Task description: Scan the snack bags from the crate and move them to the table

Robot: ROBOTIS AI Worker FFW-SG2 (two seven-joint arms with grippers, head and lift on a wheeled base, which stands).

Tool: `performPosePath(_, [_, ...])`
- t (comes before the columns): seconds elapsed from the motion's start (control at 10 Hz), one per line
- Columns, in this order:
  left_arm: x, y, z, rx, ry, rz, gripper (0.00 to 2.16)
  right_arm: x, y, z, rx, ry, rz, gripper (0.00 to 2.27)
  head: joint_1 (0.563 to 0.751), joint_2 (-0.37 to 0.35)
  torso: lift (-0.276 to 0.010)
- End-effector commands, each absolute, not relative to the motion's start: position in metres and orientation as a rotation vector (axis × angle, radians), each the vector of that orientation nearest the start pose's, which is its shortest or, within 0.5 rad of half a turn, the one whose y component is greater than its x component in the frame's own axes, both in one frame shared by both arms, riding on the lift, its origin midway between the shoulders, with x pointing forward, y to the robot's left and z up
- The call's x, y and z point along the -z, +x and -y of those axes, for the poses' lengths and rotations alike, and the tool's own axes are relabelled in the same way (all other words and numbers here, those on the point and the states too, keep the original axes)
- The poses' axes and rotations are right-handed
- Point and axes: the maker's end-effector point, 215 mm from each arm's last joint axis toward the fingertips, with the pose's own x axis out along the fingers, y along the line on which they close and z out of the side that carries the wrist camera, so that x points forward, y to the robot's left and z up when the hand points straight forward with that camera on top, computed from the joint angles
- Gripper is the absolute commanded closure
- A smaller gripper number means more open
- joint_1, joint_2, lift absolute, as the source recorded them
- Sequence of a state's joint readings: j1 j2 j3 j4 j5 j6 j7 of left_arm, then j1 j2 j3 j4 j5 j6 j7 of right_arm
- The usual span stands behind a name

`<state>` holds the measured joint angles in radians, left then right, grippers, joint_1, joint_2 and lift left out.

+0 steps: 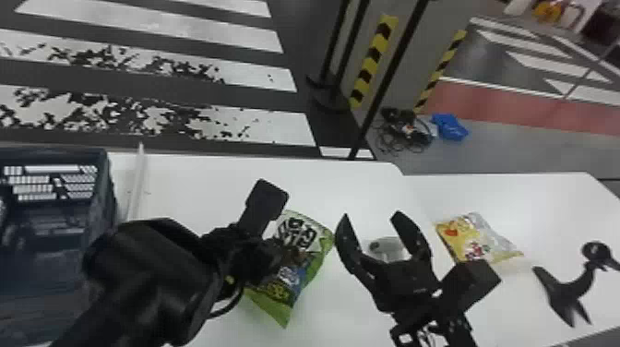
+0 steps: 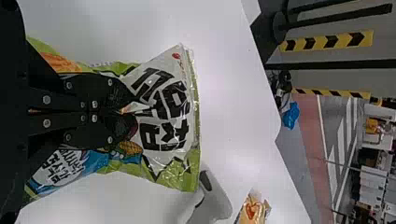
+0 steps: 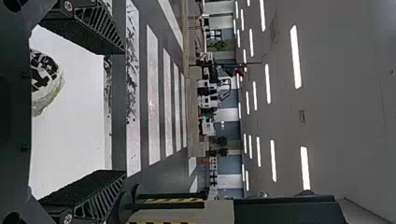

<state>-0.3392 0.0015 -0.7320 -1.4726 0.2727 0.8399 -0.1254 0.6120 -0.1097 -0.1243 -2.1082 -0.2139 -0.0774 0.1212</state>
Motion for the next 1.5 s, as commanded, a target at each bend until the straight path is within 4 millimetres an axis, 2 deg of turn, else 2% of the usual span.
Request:
performPosePath(0.0, [0.464,0.467,0.157,0.892,0.138,-0.712,1.89,0.317,0.415,0.277,-0.063,0.057,0.021,0.08,0.695,-0.350,-0.095])
performPosePath(0.2, [0.466,0.461,0.160,0.917,0.107,-0.733,1.89,0.317,0.415,0.281,-0.057,0.057,0.021,0.08,0.695,-0.350,-0.095])
performPosePath(0.4, [0.488,0.455,0.153,0.914,0.128,-0.775,1.89,0.315,0.415,0.281,-0.055,0.061,0.026,0.08,0.695,-0.350,-0.095])
performPosePath(0.5, [0.489,0.456,0.153,0.912,0.132,-0.775,1.81,0.314,0.415,0.281,-0.054,0.061,0.028,0.08,0.695,-0.350,-0.095])
performPosePath(0.6, [0.488,0.456,0.154,0.914,0.133,-0.771,1.13,0.314,0.415,0.284,-0.050,0.065,0.029,0.08,0.695,-0.350,-0.095])
performPosePath(0.7, [0.486,0.460,0.152,0.908,0.141,-0.764,0.03,0.313,0.415,0.285,-0.047,0.063,0.029,0.08,0.695,-0.350,-0.095])
performPosePath(1.1, [0.479,0.467,0.150,0.889,0.156,-0.745,0.02,0.311,0.413,0.289,-0.043,0.068,0.035,0.08,0.695,-0.350,-0.095])
performPosePath(1.4, [0.439,0.482,0.147,0.814,0.181,-0.636,0.03,0.312,0.412,0.290,-0.043,0.064,0.031,0.08,0.695,-0.350,-0.095])
